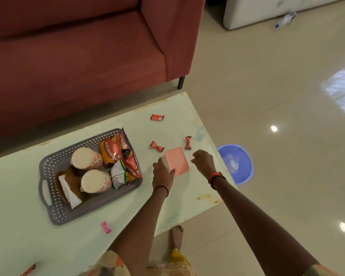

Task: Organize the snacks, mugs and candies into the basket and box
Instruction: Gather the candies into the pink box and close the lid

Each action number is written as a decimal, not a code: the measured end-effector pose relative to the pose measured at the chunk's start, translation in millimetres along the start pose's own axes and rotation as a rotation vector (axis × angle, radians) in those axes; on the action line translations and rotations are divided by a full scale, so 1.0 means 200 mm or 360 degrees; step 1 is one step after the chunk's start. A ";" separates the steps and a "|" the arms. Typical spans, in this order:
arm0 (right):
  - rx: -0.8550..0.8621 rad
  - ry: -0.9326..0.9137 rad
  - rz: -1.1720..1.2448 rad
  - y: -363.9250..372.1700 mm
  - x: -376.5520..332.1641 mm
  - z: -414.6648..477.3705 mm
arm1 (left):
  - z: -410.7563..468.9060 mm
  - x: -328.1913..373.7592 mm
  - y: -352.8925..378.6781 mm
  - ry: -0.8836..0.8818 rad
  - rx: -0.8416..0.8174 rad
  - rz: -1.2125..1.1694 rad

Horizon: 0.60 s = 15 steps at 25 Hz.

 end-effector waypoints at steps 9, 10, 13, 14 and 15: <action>-0.0390 -0.0374 -0.0553 0.25 -0.22 0.28 | 0.15 0.08 0.17 0.0207 0.0037 0.0782; -0.0393 -0.0387 -0.0593 0.25 -0.23 0.29 | 0.15 0.08 0.17 0.0216 0.0048 0.0797; -0.0393 -0.0375 -0.0638 0.26 -0.24 0.30 | 0.16 0.08 0.17 0.0231 0.0061 0.0805; -0.0391 -0.0367 -0.0642 0.26 -0.24 0.30 | 0.16 0.08 0.17 0.0231 0.0067 0.0797; -0.0390 -0.0354 -0.0648 0.26 -0.25 0.31 | 0.16 0.08 0.16 0.0229 0.0070 0.0784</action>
Point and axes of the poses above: each hand's wrist, its own z-axis towards the middle knuckle, its own y-axis out of the palm, x = y × z, the point moved 9 cm from there along z, towards the middle knuckle, and after that the axes turned 1 degree about -y, right-handed, at the moved point
